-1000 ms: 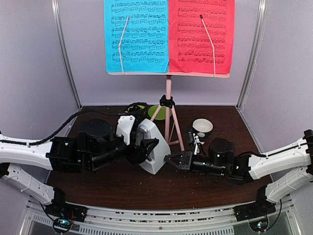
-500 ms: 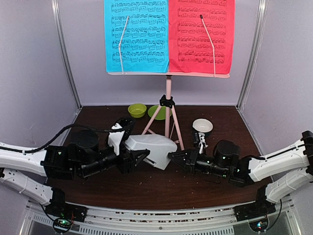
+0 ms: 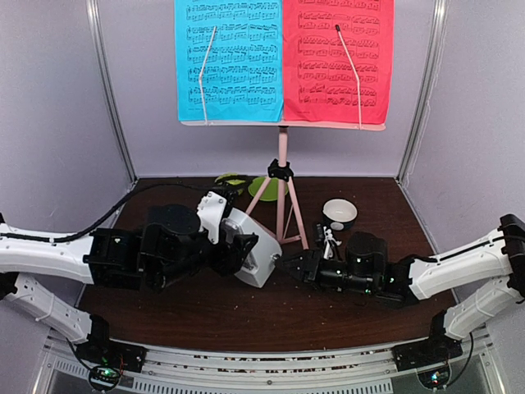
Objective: Set up the instrument practice props
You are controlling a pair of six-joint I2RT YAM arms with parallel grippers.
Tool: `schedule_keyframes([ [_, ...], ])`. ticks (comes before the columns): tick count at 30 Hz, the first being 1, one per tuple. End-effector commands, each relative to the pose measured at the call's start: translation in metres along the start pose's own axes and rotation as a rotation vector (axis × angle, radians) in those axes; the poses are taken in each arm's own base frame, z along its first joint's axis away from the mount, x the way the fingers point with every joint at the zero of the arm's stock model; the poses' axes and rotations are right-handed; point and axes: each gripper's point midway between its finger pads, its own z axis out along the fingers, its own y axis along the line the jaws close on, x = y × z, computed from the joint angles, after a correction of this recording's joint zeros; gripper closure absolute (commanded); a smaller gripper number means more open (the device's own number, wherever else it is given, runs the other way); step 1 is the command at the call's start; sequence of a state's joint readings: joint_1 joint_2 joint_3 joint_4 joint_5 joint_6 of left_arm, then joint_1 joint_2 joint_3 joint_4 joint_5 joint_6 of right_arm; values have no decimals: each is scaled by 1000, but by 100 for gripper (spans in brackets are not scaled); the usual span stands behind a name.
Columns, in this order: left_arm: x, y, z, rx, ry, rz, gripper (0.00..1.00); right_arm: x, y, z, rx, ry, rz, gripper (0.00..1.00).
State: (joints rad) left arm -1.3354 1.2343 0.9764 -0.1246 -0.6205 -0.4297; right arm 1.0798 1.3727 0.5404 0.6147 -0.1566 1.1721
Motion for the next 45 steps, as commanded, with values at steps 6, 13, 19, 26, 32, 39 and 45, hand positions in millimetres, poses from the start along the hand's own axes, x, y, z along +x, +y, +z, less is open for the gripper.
schedule_keyframes([
  [6,14,2,36,-64,64,-147,100,4,-32,-36,128,-11,-94,26],
  [13,36,2,54,-82,141,-120,100,-4,-39,-61,199,-40,-151,2],
  [19,41,-16,66,11,152,-135,100,-12,-33,-67,227,-59,-194,0],
  [26,53,-42,81,102,216,-87,100,-23,-20,-65,250,-77,-247,0],
  [32,58,-46,84,138,239,-56,67,-33,-5,-64,259,-87,-290,0],
  [39,52,-32,66,123,218,-47,40,-41,10,-58,255,-96,-299,0],
  [45,48,-21,40,175,133,-64,24,-42,26,-38,238,-64,-301,0],
])
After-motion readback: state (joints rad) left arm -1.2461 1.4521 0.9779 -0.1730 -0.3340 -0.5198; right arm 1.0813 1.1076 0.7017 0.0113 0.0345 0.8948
